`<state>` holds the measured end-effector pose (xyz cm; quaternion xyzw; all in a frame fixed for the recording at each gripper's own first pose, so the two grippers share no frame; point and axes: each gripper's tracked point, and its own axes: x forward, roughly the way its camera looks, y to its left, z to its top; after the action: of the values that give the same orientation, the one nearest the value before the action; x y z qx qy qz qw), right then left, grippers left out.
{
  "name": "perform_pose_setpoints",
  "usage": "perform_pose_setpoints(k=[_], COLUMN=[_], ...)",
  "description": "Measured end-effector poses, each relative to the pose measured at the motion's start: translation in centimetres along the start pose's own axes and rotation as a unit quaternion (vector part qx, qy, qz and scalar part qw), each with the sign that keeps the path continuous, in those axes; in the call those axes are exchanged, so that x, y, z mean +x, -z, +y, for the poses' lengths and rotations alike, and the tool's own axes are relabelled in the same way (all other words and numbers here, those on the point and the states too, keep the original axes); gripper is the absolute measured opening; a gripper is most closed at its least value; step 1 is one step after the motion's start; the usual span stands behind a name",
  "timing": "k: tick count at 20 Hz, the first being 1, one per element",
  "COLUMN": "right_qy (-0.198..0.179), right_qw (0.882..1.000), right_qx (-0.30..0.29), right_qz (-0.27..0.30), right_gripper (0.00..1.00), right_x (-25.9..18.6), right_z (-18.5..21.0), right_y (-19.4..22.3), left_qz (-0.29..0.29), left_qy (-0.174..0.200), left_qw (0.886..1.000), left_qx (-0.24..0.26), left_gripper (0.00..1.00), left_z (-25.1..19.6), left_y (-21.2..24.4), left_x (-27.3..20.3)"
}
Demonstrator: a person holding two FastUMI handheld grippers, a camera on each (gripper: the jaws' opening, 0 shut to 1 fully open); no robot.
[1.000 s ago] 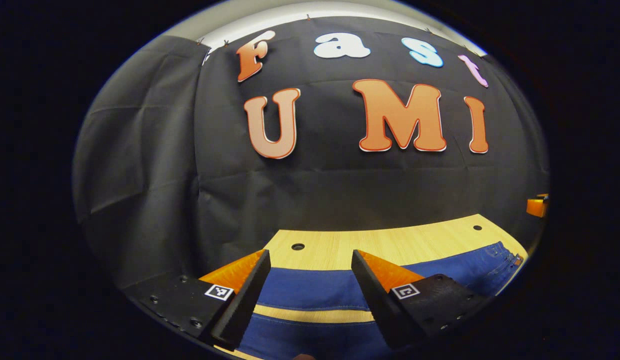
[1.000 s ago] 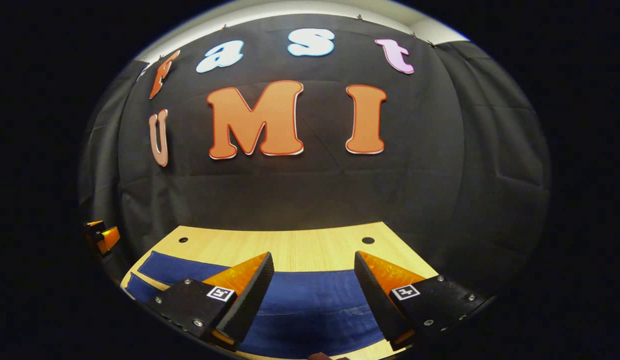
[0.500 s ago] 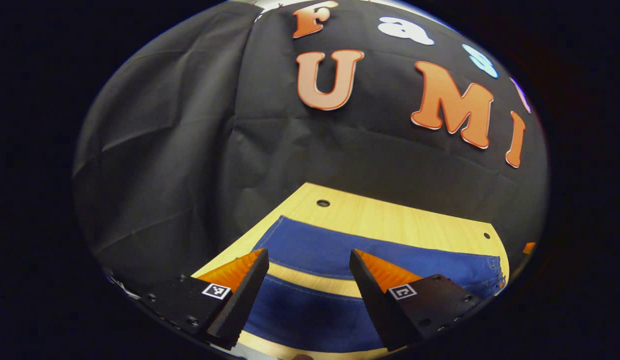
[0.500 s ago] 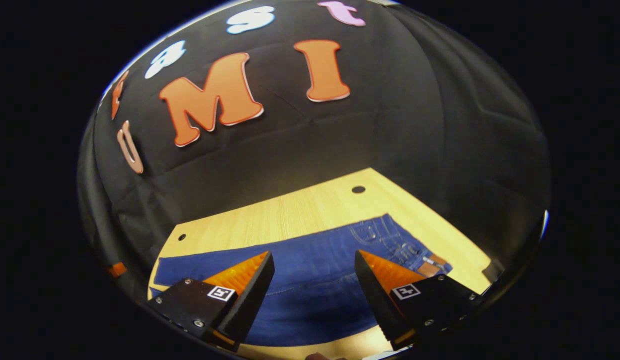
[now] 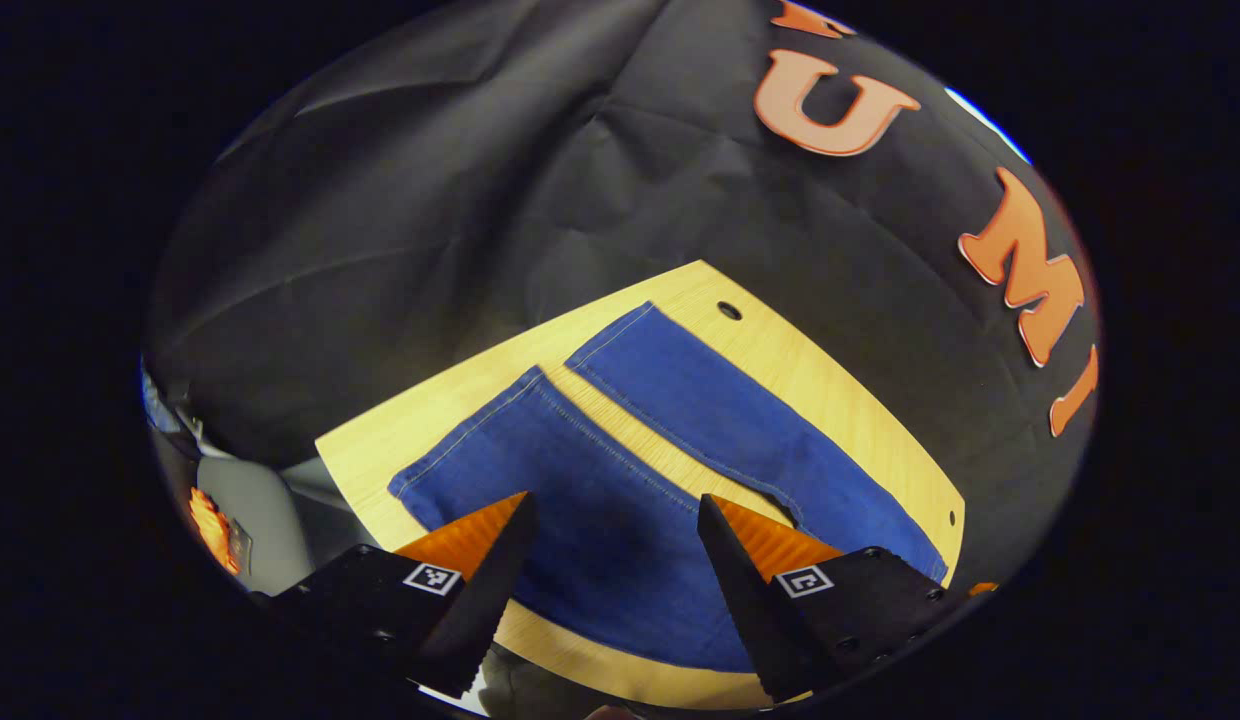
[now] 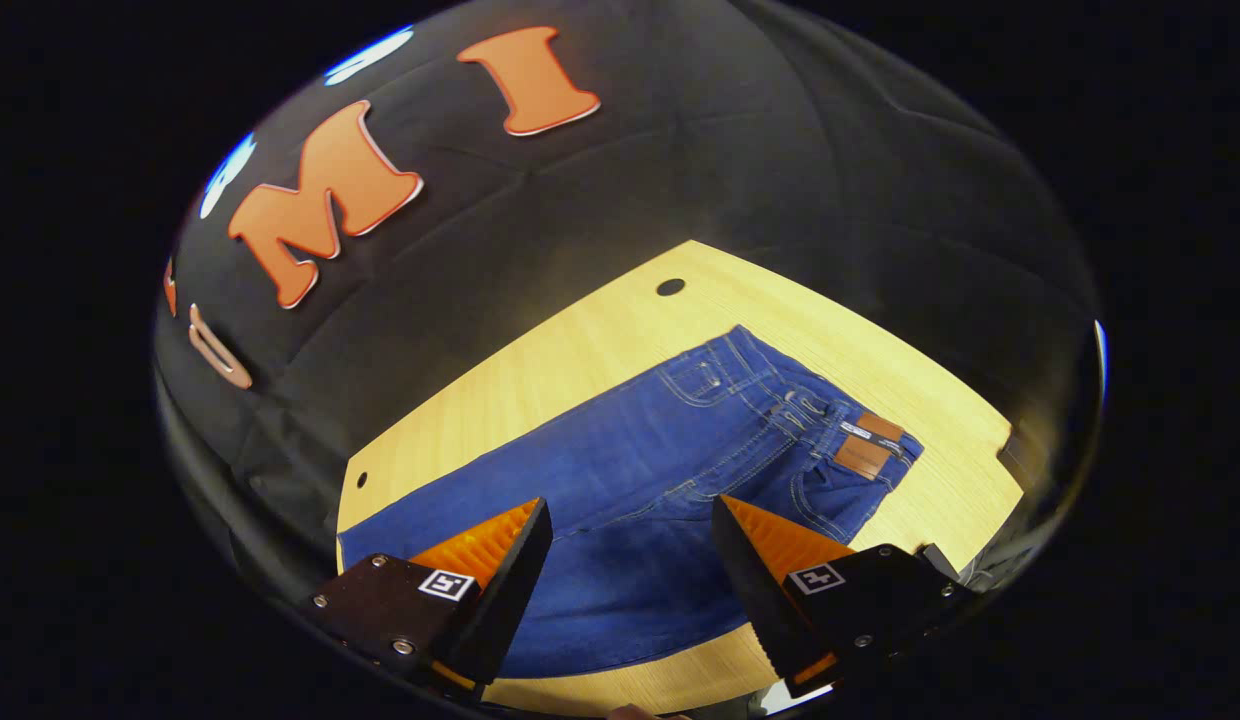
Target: Grasp the waist and the cuffs of the jeans and fold them to make the two legs overlap; first hold the waist and fold one-third of the jeans toward the cuffs, then hold the cuffs and fold the remaining one-third in the same direction to finish folding.
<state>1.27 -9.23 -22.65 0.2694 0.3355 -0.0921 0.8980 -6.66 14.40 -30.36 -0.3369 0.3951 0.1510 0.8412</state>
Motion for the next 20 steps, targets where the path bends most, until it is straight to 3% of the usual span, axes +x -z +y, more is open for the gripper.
perform_pose_setpoints(k=[5, 13, 16, 20], right_qy=[-0.004, -0.002, 0.004, 0.015], right_qw=[0.998, 0.985, 0.981, 0.979], right_qx=[0.039, 0.136, 0.159, 0.171], right_qz=[0.055, 0.106, 0.111, 0.114], right_gripper=[0.98, 0.98, 0.98, 0.98], right_x=[1.5, 2.8, 3.2, 3.7], right_z=[-1.8, -5.3, -6.6, -8.1], right_y=[2.3, 3.6, 3.5, 3.7], left_qz=[0.059, 0.107, 0.113, 0.092], left_qy=[-0.004, -0.022, 0.013, 0.032], left_qw=[0.994, 0.971, 0.961, 0.957], left_qx=[-0.089, -0.210, -0.253, -0.275], left_gripper=[0.98, 0.98, 0.98, 0.93], left_z=[1.8, 4.0, 3.1, 2.9], left_y=[2.6, 3.5, 2.1, 0.4], left_x=[2.3, 2.8, 3.0, 4.5])
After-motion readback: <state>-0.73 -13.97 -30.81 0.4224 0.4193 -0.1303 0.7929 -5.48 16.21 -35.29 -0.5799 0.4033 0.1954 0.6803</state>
